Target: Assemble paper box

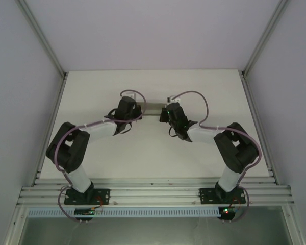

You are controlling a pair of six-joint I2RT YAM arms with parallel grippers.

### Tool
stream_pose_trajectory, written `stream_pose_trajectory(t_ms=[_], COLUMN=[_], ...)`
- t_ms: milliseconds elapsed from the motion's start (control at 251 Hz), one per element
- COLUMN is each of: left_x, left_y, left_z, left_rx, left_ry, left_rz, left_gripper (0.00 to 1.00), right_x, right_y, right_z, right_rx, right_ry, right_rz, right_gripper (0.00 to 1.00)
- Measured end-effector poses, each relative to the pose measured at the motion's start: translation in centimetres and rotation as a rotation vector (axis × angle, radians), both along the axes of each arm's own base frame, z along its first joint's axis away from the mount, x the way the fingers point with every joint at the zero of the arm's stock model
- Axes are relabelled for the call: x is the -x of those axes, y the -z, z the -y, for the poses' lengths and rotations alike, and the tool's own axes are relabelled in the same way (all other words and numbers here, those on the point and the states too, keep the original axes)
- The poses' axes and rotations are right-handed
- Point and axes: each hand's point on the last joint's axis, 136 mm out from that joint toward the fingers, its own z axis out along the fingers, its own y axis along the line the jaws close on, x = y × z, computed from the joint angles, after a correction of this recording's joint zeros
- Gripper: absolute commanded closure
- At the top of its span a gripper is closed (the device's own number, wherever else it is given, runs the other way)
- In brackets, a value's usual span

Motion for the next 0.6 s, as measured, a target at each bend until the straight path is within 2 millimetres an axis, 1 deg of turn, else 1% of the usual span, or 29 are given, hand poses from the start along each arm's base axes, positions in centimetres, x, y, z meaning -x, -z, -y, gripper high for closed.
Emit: stream_pose_trajectory(t_ms=[56,128,172,212,251,291,331,351,407,471,547,599], left_x=[0.9,2.1,2.9,3.4,4.0,4.5,4.9,5.0,5.4,5.8,6.3,6.8], left_y=[0.2,0.4,0.4,0.3,0.2,0.2,0.2,0.1,0.0,-0.3,-0.6,-1.0], left_z=[0.5,1.3,1.7,1.9,2.1,2.1,2.1,2.1,2.0,1.9,1.7,1.7], left_rx=[-0.008,-0.018,-0.024,-0.027,-0.031,-0.031,-0.030,-0.035,-0.033,-0.029,-0.031,-0.028], left_ry=[0.033,0.077,0.101,0.118,0.141,0.158,0.166,0.171,0.180,0.188,0.200,0.211], left_rz=[0.017,0.035,0.045,0.051,0.055,0.056,0.056,0.059,0.061,0.061,0.063,0.067], left_gripper=[0.78,0.72,0.69,0.64,0.61,0.54,0.53,0.52,0.47,0.36,0.32,0.24], right_x=[0.7,1.5,1.9,2.2,2.5,2.9,3.3,3.5,4.1,4.7,5.3,5.7], right_y=[0.1,0.2,0.3,0.3,0.4,0.6,0.9,1.0,1.3,1.6,1.7,1.5], right_z=[0.3,0.8,1.1,1.4,1.4,1.3,1.2,1.1,0.8,0.7,0.6,0.6], right_rx=[0.015,0.034,0.045,0.057,0.067,0.081,0.096,0.101,0.117,0.135,0.146,0.151], right_ry=[0.000,-0.001,0.000,-0.002,-0.010,-0.019,-0.034,-0.040,-0.060,-0.077,-0.091,-0.097], right_rz=[0.018,0.038,0.046,0.051,0.051,0.050,0.047,0.045,0.040,0.033,0.028,0.024], right_gripper=[0.99,0.94,0.90,0.89,0.88,0.86,0.84,0.83,0.77,0.69,0.62,0.57])
